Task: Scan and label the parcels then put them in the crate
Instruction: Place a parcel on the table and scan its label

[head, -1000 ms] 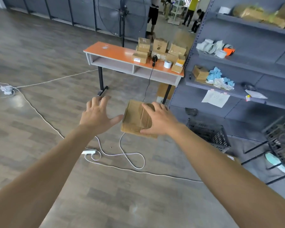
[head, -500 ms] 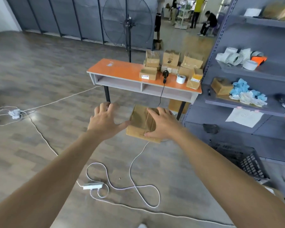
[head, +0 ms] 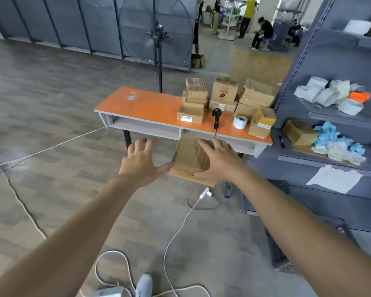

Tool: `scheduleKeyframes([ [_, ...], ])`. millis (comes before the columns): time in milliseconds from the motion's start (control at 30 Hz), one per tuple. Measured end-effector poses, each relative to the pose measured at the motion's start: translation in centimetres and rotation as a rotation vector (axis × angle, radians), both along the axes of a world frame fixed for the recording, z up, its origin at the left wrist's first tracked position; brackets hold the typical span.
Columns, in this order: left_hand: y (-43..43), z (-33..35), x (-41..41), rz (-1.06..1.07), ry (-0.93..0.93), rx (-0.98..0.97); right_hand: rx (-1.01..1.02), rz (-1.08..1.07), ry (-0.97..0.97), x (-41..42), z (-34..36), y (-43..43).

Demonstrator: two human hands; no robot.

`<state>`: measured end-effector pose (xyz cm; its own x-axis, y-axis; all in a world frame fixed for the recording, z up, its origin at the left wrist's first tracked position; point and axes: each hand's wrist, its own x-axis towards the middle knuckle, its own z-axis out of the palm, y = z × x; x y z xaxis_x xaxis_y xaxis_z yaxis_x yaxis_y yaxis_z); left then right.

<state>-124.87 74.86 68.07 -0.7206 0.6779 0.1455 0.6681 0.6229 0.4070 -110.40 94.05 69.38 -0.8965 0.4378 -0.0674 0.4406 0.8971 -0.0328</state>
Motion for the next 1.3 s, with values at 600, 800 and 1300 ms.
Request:
scheduleKeyframes([
  [600, 23.4, -1.5, -22.1, -0.268, -0.037, -0.005, -0.002, -0.199, -0.018, -18.3, -1.3, 19.8],
  [800, 32.8, -3.4, -26.0, -0.241, -0.036, -0.055, -0.096, -0.207, 0.006, -22.6, -3.6, 29.5],
  [1300, 48.7, -6.6, -31.7, -0.509, -0.187, -0.064, -0.626, -0.177, -0.015, -29.0, -5.4, 47.1],
])
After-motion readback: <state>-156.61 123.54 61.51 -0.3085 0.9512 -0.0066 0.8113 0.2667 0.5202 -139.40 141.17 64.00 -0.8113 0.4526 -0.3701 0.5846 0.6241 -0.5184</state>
